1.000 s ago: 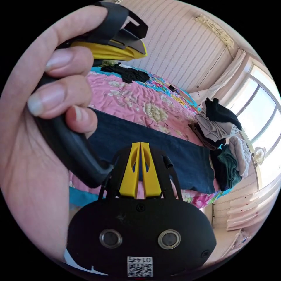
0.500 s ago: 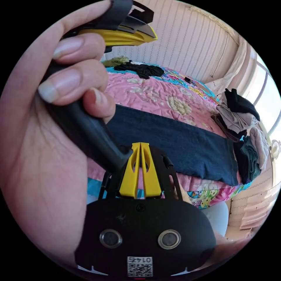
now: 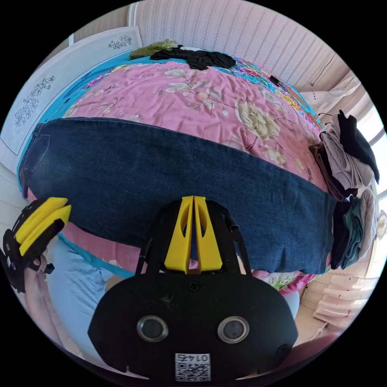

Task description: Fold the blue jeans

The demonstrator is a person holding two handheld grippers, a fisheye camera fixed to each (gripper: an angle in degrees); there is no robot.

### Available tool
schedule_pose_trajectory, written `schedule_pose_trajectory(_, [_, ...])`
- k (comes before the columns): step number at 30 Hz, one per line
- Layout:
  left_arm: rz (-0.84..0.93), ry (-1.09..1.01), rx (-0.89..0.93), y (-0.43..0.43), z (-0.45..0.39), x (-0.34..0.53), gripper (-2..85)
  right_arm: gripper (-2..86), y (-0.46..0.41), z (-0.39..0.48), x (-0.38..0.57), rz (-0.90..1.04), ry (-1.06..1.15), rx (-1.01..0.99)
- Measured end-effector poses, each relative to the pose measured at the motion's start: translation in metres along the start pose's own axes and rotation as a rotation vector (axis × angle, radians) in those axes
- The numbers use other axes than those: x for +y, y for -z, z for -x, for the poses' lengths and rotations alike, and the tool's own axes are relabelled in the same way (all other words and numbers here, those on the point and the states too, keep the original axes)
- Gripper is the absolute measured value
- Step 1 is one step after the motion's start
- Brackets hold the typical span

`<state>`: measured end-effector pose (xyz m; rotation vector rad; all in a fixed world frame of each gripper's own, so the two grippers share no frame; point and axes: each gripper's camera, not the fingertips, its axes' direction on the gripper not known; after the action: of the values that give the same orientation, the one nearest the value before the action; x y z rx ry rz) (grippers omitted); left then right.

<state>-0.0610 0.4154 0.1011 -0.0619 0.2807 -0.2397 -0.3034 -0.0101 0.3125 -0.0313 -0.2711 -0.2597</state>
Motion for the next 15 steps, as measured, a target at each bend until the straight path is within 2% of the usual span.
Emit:
schedule_pose_trajectory(4, [0.065,-0.039,-0.005,-0.018,-0.011,0.004,4.5,-1.0,0.001,0.006,-0.009,0.001,-0.007,0.013])
schedule_pose_trajectory(10, [0.068,-0.066,-0.014,-0.010,-0.014,0.002,6.5,-1.0,0.000,0.003,-0.019,-0.007,-0.045,-0.035])
schedule_pose_trajectory(15, [0.051,-0.120,-0.047,0.002,-0.021,0.002,7.0,-0.9,0.000,0.011,-0.024,-0.009,-0.028,0.004])
